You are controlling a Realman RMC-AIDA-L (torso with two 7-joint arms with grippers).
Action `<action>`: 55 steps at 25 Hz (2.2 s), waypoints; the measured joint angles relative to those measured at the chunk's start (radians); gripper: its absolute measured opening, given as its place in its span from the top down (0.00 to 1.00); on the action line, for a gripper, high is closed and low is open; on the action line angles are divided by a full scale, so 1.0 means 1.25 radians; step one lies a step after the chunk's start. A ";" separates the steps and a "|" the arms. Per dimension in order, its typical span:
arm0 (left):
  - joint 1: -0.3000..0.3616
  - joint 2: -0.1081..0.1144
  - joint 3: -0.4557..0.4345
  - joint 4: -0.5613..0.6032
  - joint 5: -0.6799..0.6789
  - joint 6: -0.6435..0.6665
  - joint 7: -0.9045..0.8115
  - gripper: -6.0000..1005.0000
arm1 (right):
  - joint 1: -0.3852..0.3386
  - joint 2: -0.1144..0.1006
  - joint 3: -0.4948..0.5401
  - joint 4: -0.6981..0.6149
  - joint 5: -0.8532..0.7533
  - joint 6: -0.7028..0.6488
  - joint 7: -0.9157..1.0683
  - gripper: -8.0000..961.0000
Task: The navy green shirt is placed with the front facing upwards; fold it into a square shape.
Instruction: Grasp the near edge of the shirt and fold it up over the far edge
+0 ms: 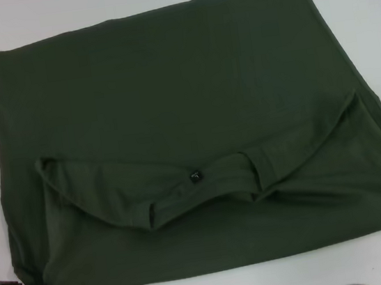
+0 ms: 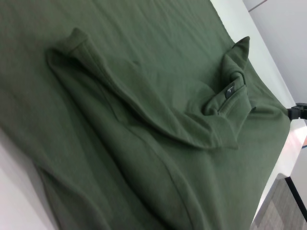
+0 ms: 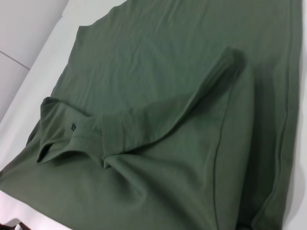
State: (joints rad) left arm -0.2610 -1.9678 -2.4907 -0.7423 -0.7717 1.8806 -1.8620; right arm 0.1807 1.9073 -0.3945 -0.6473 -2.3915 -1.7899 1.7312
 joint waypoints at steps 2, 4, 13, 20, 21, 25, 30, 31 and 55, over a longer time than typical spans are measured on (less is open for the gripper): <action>0.000 0.000 0.000 0.000 0.000 0.000 0.001 1.00 | -0.001 -0.001 0.003 0.000 0.000 0.000 0.001 0.97; 0.000 0.000 0.000 0.000 0.000 0.001 0.002 1.00 | -0.002 -0.001 0.005 0.000 0.000 0.000 0.001 0.97; -0.004 -0.004 -0.033 0.000 -0.005 -0.003 0.019 1.00 | 0.010 -0.001 0.006 0.000 0.004 -0.003 0.000 0.97; -0.022 -0.008 -0.182 0.000 -0.008 0.011 0.057 1.00 | 0.048 -0.008 0.045 0.000 0.007 -0.018 0.000 0.97; -0.024 -0.009 -0.192 -0.001 -0.010 0.014 0.058 1.00 | 0.056 -0.010 0.049 0.000 0.007 -0.022 0.003 0.97; -0.030 -0.004 -0.239 -0.002 -0.063 0.033 0.067 1.00 | 0.096 -0.016 0.064 -0.004 0.008 -0.044 0.016 0.97; -0.038 0.001 -0.260 -0.009 -0.151 0.036 0.064 1.00 | 0.153 -0.017 0.082 -0.037 0.009 -0.062 0.053 0.97; -0.041 0.002 -0.262 -0.009 -0.167 0.037 0.062 1.00 | 0.163 -0.017 0.083 -0.043 0.009 -0.065 0.063 0.97; -0.158 -0.017 -0.273 -0.044 -0.251 -0.075 0.002 1.00 | 0.278 -0.028 0.083 -0.085 0.027 -0.027 0.164 0.97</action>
State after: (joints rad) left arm -0.4581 -1.9888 -2.8318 -0.7976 -1.0850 1.7866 -1.8595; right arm 0.5288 1.8727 -0.2912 -0.7536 -2.3574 -1.8239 1.9367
